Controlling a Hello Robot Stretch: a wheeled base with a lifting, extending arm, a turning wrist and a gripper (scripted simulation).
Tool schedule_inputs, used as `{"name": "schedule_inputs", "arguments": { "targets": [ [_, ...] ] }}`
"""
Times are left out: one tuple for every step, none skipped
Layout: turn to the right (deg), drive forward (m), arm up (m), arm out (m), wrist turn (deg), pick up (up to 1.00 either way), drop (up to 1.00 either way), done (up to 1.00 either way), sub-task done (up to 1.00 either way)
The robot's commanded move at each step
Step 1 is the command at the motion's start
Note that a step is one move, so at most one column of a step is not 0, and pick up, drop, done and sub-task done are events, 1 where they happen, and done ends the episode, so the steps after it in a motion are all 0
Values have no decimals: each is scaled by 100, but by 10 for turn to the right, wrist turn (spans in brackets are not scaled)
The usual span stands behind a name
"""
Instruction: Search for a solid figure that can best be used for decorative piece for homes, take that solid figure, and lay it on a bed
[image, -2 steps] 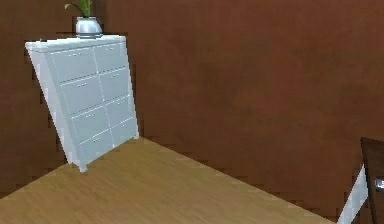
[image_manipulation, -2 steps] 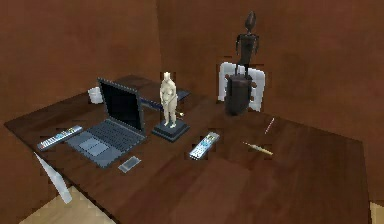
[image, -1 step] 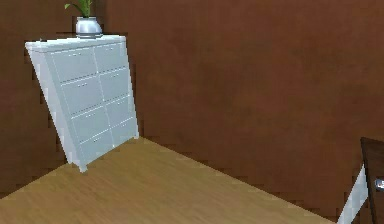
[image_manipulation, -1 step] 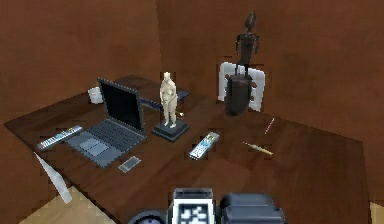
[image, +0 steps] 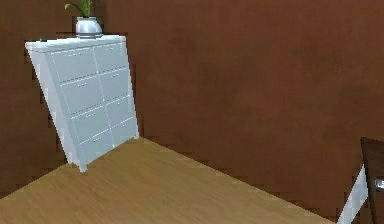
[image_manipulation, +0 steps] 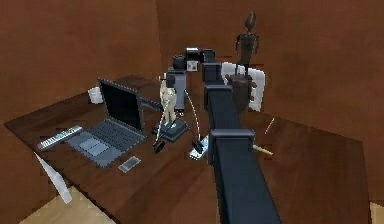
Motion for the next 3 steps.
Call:
{"name": "schedule_inputs", "arguments": {
  "targets": [
    [0, 0, 0, 0, 450, 0, 0, 0, 0],
    [0, 0, 0, 0, 450, 0, 0, 0, 0],
    [0, 0, 0, 0, 450, 0, 0, 0, 0]
  ]
}}
